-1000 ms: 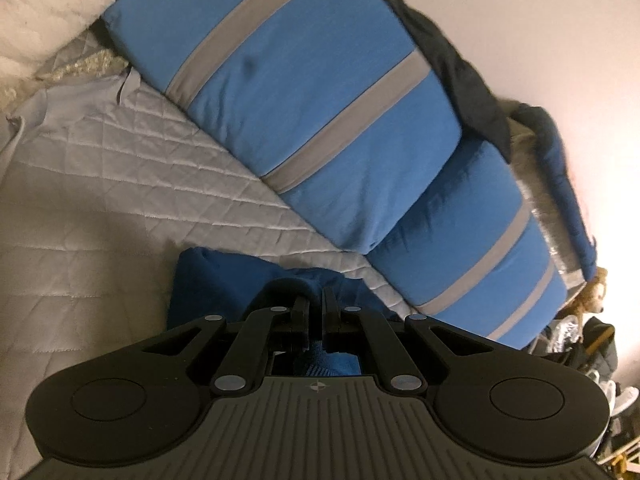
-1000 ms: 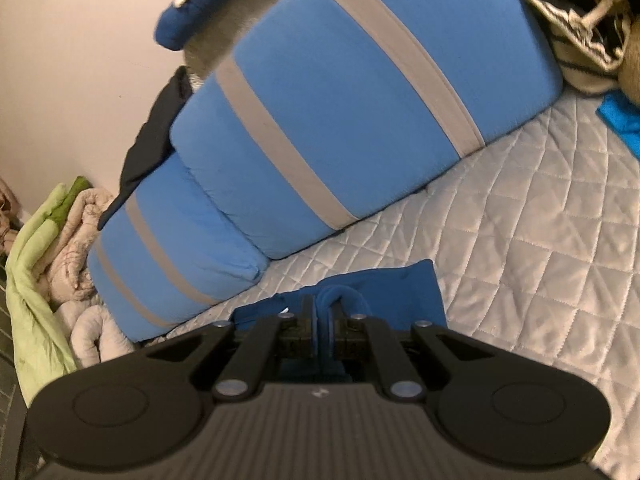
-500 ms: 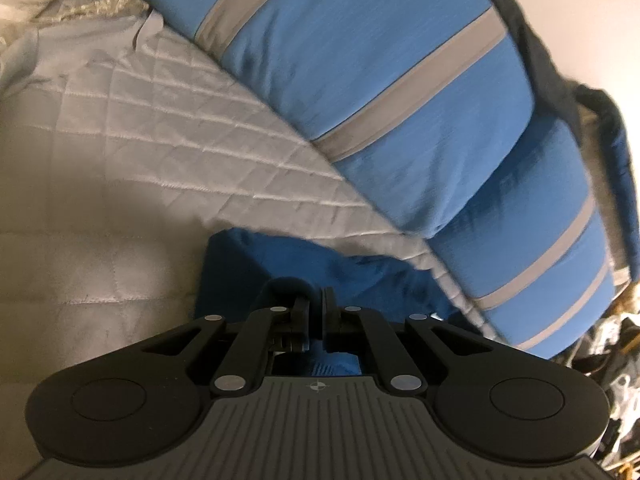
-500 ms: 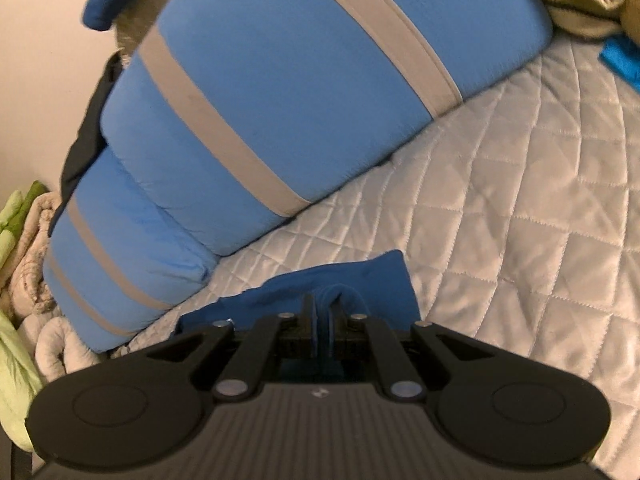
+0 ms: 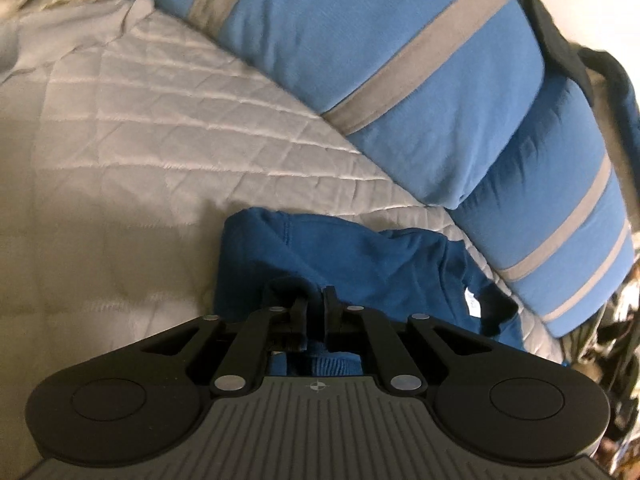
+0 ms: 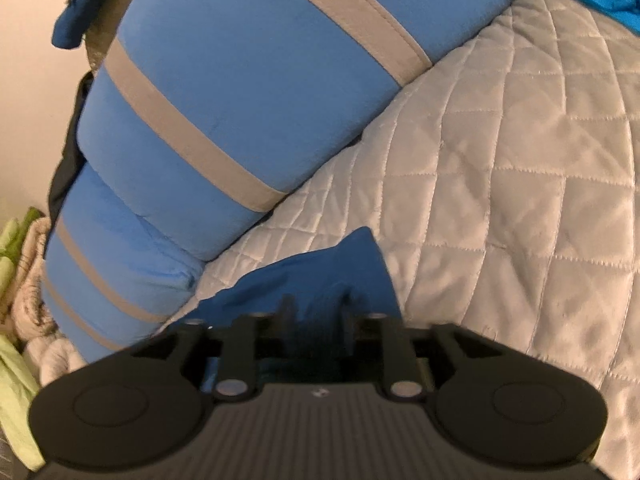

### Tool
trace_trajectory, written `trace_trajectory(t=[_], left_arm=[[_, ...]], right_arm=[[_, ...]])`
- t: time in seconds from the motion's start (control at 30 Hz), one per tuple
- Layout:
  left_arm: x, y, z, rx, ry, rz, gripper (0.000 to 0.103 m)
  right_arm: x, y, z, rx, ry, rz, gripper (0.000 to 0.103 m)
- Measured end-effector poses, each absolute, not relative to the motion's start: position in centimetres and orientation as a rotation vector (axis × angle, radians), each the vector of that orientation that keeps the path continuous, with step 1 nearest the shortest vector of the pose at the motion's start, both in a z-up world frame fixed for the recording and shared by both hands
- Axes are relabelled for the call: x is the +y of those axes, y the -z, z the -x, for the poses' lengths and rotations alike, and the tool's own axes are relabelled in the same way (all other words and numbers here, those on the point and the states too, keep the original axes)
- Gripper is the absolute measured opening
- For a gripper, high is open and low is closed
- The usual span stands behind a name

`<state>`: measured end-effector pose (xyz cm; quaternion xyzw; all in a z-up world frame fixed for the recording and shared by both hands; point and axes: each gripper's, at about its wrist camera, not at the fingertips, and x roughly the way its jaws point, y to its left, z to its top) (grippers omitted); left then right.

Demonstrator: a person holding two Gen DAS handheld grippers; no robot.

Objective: Fold clothes

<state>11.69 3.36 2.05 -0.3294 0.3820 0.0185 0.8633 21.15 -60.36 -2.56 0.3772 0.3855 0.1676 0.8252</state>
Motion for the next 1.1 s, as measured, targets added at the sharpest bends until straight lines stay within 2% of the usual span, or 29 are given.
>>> trace_trajectory(t=[0.03, 0.1, 0.2, 0.27, 0.53, 0.83, 0.93, 0.97, 1.0, 1.07, 1.1], left_arm=[[3.3, -2.4, -11.6, 0.809, -0.041, 0.689, 0.015], [3.0, -3.2, -11.3, 0.82, -0.047, 0.666, 0.036], [2.3, -4.3, -10.9, 0.846, -0.059, 0.622, 0.06], [1.9, -4.9, -10.5, 0.871, -0.072, 0.586, 0.067], [2.0, -6.3, -7.9, 0.906, -0.135, 0.603, 0.069], [3.4, -5.1, -6.1, 0.815, -0.078, 0.743, 0.067], [3.2, -5.0, -6.0, 0.766, -0.046, 0.777, 0.067], [3.0, -5.0, -6.2, 0.761, -0.035, 0.776, 0.066], [2.8, -5.0, -6.4, 0.765, -0.023, 0.771, 0.063], [2.1, -4.8, -7.0, 0.79, 0.003, 0.747, 0.059], [1.6, -4.7, -7.4, 0.808, 0.009, 0.727, 0.054]], right_arm=[[-60.3, 2.4, -20.9, 0.825, -0.369, -0.796, 0.065], [-59.9, 1.8, -20.5, 0.836, -0.405, -0.762, 0.08], [-59.2, 1.2, -19.5, 0.855, -0.463, -0.704, 0.082], [-58.9, 1.1, -18.9, 0.871, -0.478, -0.67, 0.083], [-59.7, 1.9, -17.4, 0.897, -0.495, -0.666, 0.084], [-59.7, 2.4, -16.9, 0.888, -0.496, -0.654, 0.08], [-59.1, 1.7, -17.1, 0.904, -0.487, -0.591, 0.074], [-58.9, 1.5, -17.1, 0.911, -0.487, -0.57, 0.069], [-58.7, 1.4, -17.2, 0.917, -0.488, -0.551, 0.063], [-58.4, 1.3, -17.2, 0.927, -0.484, -0.519, 0.059], [-58.2, 1.2, -17.2, 0.932, -0.485, -0.509, 0.053]])
